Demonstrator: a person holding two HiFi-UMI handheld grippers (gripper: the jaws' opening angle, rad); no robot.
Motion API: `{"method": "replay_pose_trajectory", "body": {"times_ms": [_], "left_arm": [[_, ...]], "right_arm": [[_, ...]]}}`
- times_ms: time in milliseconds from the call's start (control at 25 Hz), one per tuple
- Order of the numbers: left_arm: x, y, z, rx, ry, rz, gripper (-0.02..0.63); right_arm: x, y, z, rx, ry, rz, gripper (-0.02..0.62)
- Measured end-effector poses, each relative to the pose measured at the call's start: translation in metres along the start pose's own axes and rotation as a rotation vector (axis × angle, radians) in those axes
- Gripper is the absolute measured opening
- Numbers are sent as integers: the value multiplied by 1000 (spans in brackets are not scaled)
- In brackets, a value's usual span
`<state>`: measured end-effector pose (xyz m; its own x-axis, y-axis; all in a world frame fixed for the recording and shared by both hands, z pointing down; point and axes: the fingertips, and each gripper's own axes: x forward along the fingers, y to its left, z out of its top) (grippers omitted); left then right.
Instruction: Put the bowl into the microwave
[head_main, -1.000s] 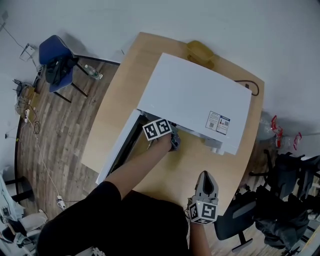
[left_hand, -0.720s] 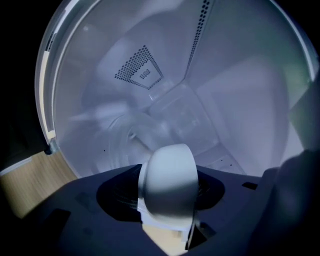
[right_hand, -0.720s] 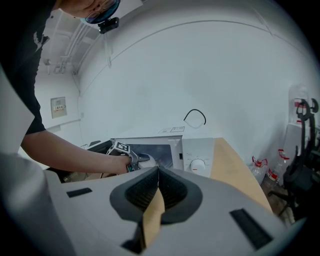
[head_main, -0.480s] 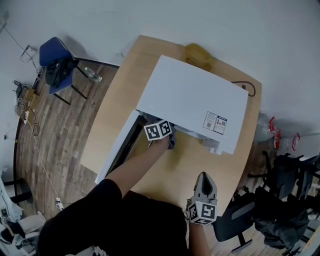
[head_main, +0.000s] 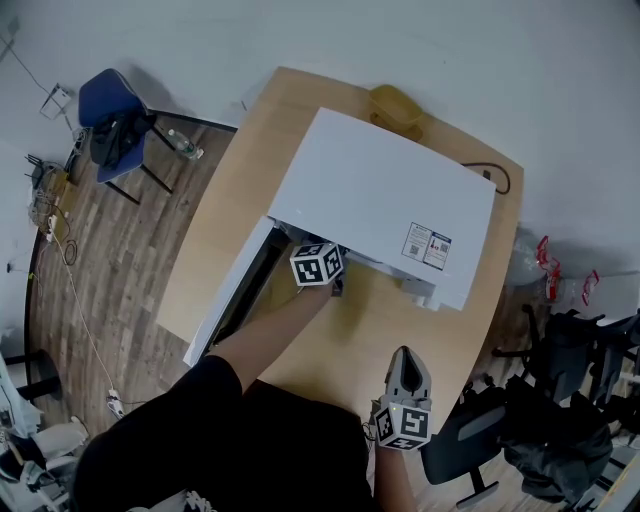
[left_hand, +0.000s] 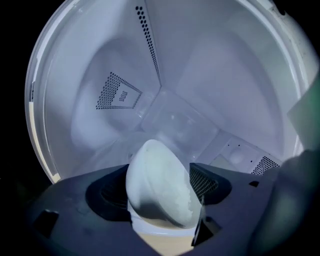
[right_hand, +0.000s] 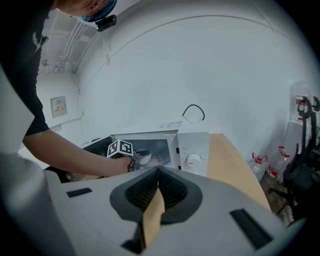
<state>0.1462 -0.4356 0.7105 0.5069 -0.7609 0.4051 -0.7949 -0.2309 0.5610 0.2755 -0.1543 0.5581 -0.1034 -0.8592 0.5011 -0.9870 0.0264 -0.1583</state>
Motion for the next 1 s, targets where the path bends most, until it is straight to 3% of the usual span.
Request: {"method": "replay_pose_trajectory", "body": {"times_ms": [360,600,800,1000], "left_arm": [[0,1,2,84,0,-23,379],[-5,8,10,64,-34,-14,382],[-15,7,21,-9,-77,-68,382],[-37,0,12,68,-47,-93,382]], "right_arm": [[4,15,-6,1,27,46,61],[5,13,-4,4,26,34,61],[6,11,-1,8,14,18,61],[3,17,1,9,3,12,61]]}}
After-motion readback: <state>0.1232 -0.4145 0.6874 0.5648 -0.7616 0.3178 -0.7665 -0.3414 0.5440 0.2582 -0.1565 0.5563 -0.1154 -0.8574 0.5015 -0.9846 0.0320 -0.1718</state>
